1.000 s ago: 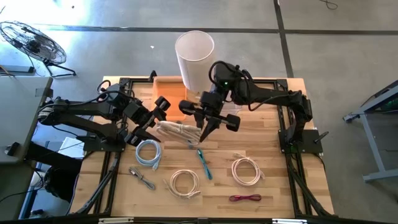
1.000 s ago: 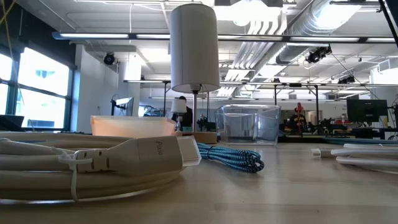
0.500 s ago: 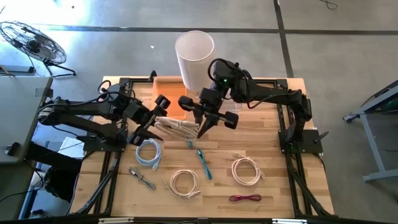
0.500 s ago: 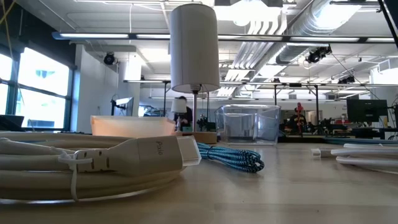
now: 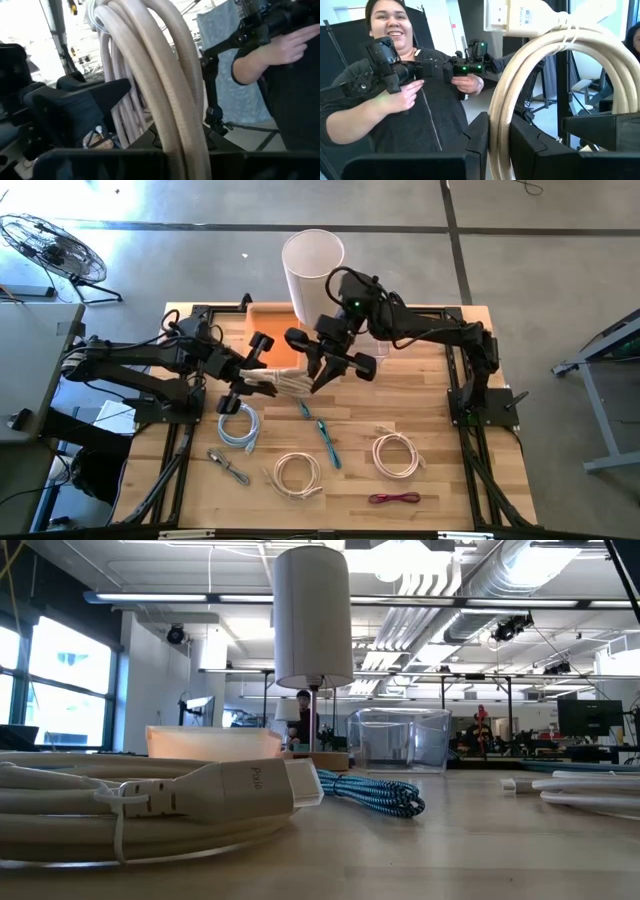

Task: Pick & Place USB Port
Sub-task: Put the top right white usb cable into the orange bin

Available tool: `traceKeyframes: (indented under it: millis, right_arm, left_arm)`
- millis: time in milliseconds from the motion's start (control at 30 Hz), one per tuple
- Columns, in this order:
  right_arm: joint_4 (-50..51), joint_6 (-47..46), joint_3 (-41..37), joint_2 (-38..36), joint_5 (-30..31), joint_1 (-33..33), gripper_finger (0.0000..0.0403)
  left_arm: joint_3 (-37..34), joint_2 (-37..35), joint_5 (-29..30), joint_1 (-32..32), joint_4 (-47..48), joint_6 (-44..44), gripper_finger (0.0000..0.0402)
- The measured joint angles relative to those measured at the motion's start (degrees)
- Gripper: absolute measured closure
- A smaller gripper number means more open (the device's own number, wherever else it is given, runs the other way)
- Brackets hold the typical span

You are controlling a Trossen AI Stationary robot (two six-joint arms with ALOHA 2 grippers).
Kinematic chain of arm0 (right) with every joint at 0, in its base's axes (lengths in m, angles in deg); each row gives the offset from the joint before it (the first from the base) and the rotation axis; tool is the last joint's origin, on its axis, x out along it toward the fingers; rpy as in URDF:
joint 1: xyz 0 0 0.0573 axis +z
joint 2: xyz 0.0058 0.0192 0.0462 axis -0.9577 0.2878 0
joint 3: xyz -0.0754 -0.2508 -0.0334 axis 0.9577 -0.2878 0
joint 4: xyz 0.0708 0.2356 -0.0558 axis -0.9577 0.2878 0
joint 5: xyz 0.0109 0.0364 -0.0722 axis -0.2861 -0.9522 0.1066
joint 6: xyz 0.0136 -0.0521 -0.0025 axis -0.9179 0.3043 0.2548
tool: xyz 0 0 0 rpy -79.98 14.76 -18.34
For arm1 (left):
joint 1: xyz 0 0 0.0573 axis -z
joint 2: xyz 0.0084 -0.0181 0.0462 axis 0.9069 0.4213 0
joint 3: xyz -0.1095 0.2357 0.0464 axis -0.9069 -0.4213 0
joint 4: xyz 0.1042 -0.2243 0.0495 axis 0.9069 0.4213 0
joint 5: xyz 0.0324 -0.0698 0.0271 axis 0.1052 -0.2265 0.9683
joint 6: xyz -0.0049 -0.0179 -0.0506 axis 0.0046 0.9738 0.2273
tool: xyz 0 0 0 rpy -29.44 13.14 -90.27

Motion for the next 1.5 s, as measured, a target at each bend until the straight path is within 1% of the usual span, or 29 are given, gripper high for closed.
traceKeyframes:
  millis: [67,233,367,433,500,600,767,833,867,933,967,1067,1133,1200,1300,1400,1500]
  right_arm:
    - [-0.08,-0.22,0.00,0.00,-0.39,-0.48,0.0349]
    - [-1.54,-5.23,0.02,0.00,0.19,-0.66,0.0347]
    - [-1.01,-5.65,0.02,-0.11,-1.99,-0.69,0.0345]
    - [-0.98,-7.64,0.00,-0.19,-2.67,-0.60,0.0337]
    - [-0.80,-9.33,-0.04,-0.20,-3.38,-0.55,0.0319]
    - [-0.81,-11.60,-0.09,-0.26,-4.48,-0.64,0.0278]
    - [-1.54,-10.87,-0.09,-0.55,-4.72,-1.16,0.0204]
    - [-2.04,-10.80,-0.09,-0.56,-3.63,-2.39,0.0186]
    - [-2.08,-12.11,-0.09,-0.75,-2.64,-3.19,0.0181]
    - [-2.00,-14.68,-0.07,-1.15,-2.00,-5.42,0.0177]
    - [-1.76,-15.96,-0.07,-1.35,-3.11,-6.51,0.0177]
    - [-1.47,-18.21,0.02,-2.80,-6.66,-9.29,0.0180]
    - [-0.76,-18.12,0.07,-4.13,-7.73,-10.12,0.0183]
    - [-0.08,-17.86,0.07,-5.50,-8.66,-10.56,0.0187]
    - [1.29,-17.76,0.07,-8.05,-10.32,-10.63,0.0194]
    - [3.32,-17.71,0.07,-10.73,-12.50,-10.21,0.0199]
    - [8.52,-17.03,0.09,-13.23,-13.95,-9.45,0.0205]
  left_arm:
    - [0.00,-0.21,1.02,0.00,0.12,0.01,0.0389]
    - [0.00,-1.50,3.09,0.00,0.79,-0.36,0.0395]
    - [-0.02,-2.81,5.09,0.01,2.43,0.38,0.0396]
    - [-0.02,-3.51,6.29,0.02,3.96,0.49,0.0397]
    - [-0.02,-3.76,6.62,0.04,5.33,0.51,0.0397]
    - [-0.02,-3.79,6.62,0.04,5.66,1.59,0.0397]
    - [0.04,-4.59,6.60,0.02,6.20,3.02,0.0397]
    - [1.36,-5.85,7.48,-0.01,9.75,4.23,0.0397]
    - [2.32,-6.91,8.71,-0.02,12.96,4.32,0.0397]
    - [4.76,-9.11,11.79,0.18,20.44,3.09,0.0397]
    - [6.26,-10.23,14.20,0.68,24.82,2.19,0.0398]
    - [11.68,-13.03,24.51,2.74,38.40,-0.88,0.0398]
    - [15.34,-13.87,32.40,4.46,47.06,-2.82,0.0398]
    - [18.45,-13.89,39.61,6.44,55.04,-2.98,0.0398]
    - [20.92,-12.97,47.97,9.13,64.04,-2.92,0.0398]
    - [21.27,-11.11,53.71,10.21,73.50,-2.95,0.0398]
    - [21.24,-7.77,57.88,10.12,80.99,-3.09,0.0398]
